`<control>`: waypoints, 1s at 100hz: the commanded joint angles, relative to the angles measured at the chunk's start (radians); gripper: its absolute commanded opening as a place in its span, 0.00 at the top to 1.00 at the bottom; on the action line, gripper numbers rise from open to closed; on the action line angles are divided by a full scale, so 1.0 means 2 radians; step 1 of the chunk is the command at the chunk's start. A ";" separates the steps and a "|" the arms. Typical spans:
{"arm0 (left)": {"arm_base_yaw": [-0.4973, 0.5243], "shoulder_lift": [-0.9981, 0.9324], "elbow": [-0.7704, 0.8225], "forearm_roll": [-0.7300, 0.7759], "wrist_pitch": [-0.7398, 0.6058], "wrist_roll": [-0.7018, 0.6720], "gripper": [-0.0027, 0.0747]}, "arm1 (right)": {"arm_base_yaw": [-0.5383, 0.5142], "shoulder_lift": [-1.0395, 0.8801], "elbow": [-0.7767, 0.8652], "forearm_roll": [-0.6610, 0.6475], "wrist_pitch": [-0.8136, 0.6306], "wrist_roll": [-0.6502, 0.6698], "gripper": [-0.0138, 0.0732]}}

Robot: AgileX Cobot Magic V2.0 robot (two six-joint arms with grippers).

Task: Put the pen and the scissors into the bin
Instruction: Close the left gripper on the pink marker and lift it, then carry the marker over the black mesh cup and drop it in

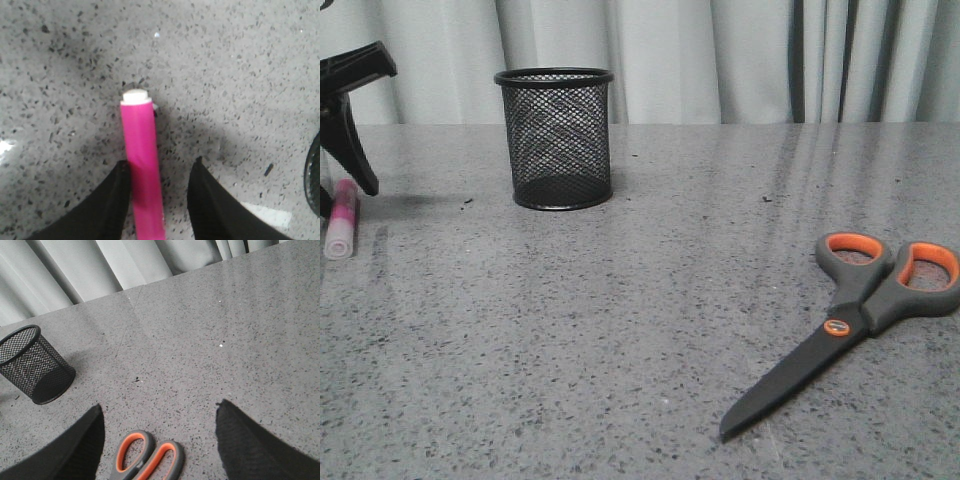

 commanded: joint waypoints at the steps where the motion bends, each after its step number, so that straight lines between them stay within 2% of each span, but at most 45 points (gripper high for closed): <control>1: -0.005 0.009 -0.005 0.019 0.020 -0.009 0.63 | 0.001 0.007 -0.012 0.001 -0.035 -0.005 0.34; 22: -0.006 0.040 -0.005 0.069 0.075 -0.009 0.63 | 0.001 0.007 -0.012 0.001 -0.035 -0.005 0.34; 37: -0.023 0.056 -0.005 0.141 0.110 -0.009 0.65 | 0.001 0.007 -0.012 0.001 -0.035 -0.005 0.34; 51: -0.041 0.064 -0.005 0.175 0.119 -0.008 0.78 | 0.001 0.007 -0.012 0.001 -0.035 -0.005 0.34; 66: -0.044 0.065 -0.005 0.175 0.118 0.019 0.98 | 0.001 0.007 -0.012 0.001 -0.035 -0.005 0.34; 71: -0.044 0.065 -0.005 0.175 0.118 0.035 0.99 | 0.001 0.007 -0.012 0.001 -0.035 -0.005 0.34; 85: -0.044 0.042 -0.007 0.141 0.056 0.071 0.99 | 0.001 0.007 -0.012 0.001 -0.035 -0.005 0.34; 96: -0.045 -0.002 -0.021 0.064 -0.039 0.111 0.99 | 0.001 0.007 -0.012 0.001 -0.035 -0.005 0.34; 100: -0.045 -0.023 -0.030 0.011 -0.081 0.140 0.99 | 0.001 0.007 -0.012 0.001 -0.035 -0.005 0.34</control>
